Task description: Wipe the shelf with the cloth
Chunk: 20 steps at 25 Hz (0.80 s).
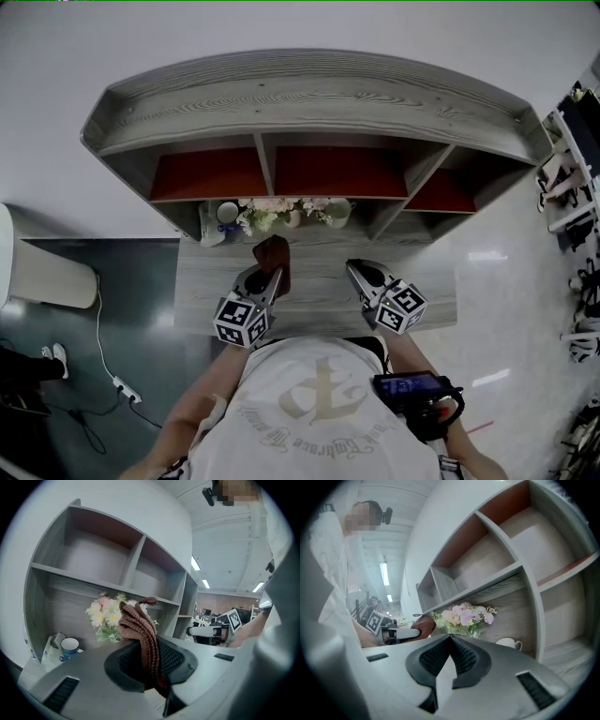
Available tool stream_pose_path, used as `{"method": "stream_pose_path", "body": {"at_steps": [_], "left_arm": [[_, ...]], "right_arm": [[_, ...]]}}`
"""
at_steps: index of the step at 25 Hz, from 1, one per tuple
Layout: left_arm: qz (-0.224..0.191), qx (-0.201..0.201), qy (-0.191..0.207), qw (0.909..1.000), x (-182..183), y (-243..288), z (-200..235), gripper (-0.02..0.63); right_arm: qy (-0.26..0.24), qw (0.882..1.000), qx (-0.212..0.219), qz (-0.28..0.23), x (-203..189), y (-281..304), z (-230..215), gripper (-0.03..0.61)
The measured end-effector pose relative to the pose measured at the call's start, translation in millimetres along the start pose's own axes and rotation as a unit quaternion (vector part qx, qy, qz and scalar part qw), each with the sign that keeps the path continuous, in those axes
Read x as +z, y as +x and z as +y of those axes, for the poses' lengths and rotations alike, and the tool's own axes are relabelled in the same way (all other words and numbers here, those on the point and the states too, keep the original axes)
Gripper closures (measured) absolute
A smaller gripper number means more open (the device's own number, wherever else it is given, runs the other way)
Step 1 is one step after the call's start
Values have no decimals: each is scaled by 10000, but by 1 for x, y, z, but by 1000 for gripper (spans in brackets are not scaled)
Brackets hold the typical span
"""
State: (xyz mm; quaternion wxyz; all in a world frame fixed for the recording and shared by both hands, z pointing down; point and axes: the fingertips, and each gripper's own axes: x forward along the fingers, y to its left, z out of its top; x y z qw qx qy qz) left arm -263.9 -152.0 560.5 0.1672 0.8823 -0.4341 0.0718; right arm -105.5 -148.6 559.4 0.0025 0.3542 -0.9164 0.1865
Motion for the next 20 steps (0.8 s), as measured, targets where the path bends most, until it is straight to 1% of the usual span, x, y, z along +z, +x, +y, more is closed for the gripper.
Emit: {"method": "stream_pose_path", "body": {"at_steps": [4, 9, 20], "left_arm": [[113, -224, 83, 9996, -10, 6, -19, 549], [249, -456, 176, 9985, -21, 9, -39, 549], [209, -386, 164, 9989, -22, 2, -41, 548]], "right_arm": [[56, 9999, -142, -39, -1, -14, -2, 574], [106, 9997, -196, -34, -4, -24, -1, 574], [122, 9998, -152, -52, -8, -27, 7, 574]]}}
